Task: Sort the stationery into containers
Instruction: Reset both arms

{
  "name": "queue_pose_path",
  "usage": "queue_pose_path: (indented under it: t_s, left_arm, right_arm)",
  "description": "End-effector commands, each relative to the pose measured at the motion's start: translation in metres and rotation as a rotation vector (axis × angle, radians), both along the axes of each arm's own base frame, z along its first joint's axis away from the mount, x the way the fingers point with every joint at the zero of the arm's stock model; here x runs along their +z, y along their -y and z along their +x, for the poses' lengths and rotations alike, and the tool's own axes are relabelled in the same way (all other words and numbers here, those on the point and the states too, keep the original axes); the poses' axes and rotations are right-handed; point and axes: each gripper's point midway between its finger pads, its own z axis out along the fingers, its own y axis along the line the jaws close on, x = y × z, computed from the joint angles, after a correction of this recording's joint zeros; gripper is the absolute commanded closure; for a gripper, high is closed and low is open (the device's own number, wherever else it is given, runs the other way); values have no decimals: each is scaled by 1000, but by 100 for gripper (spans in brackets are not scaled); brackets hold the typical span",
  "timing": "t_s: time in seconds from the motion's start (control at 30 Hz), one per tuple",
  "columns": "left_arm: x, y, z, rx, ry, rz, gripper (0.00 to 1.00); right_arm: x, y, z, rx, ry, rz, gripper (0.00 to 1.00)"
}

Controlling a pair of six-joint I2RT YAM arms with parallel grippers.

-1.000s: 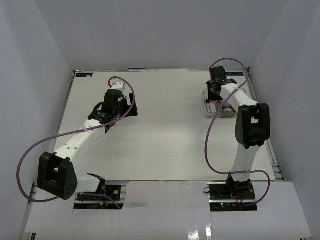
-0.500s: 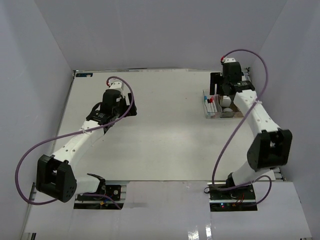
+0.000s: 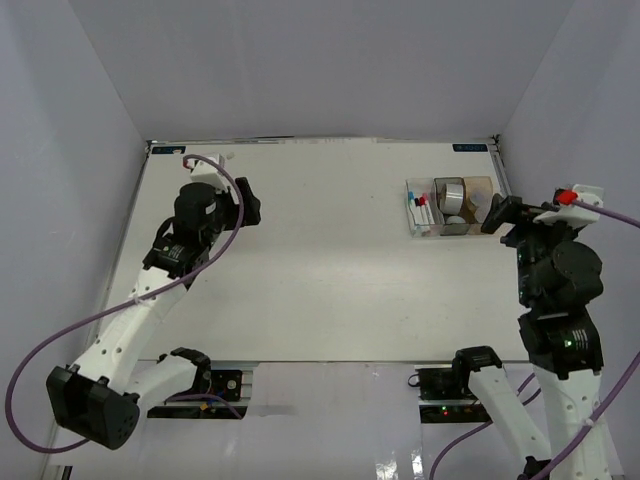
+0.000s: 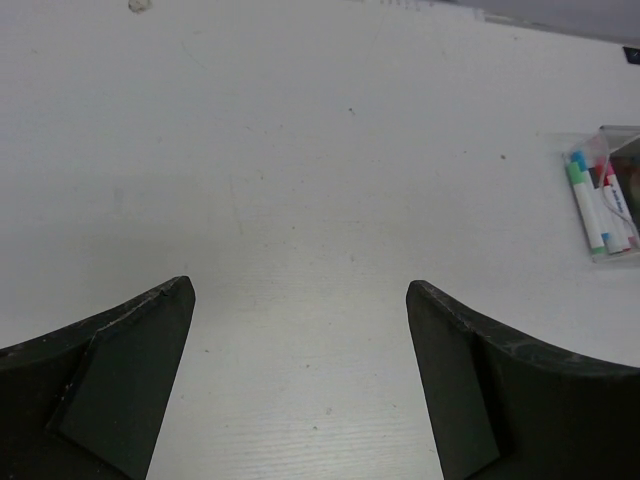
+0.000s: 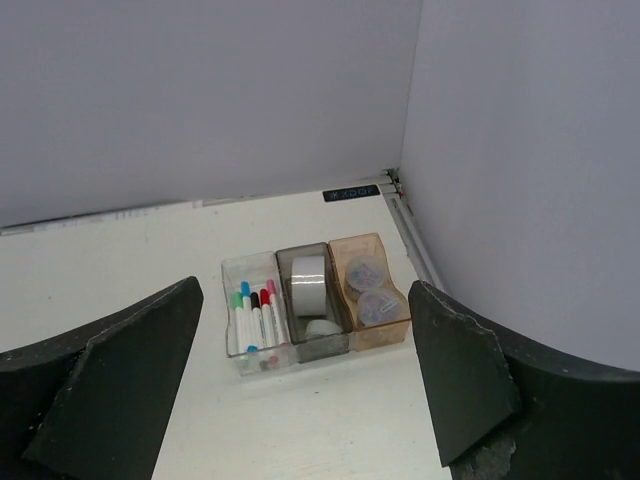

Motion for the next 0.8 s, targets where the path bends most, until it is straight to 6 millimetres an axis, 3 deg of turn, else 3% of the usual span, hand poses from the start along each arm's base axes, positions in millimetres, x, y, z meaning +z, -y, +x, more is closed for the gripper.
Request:
queue_pose_path:
  t_s: [0.0,0.13,0.3,0.47,0.77]
  left_arm:
    - [46,-11,-18,14,126,-38,2]
    - [67,-22,-44,19,187,-57,2]
    - [72,-39,-76,44,235,-70,2]
    - [54,-49,-99,54,271,-85,2]
    - [22,-53,-101,79,274,-101,2]
  right_arm:
    - [10,13,-29,-41,106,5,10]
    - [1,15,-54,-28,166,15,10]
    - [-32,10,-66,15,185,26,10]
    - [-77,3,-64,49,152,27,10]
    - [-93,1,-68,63,204,48,10]
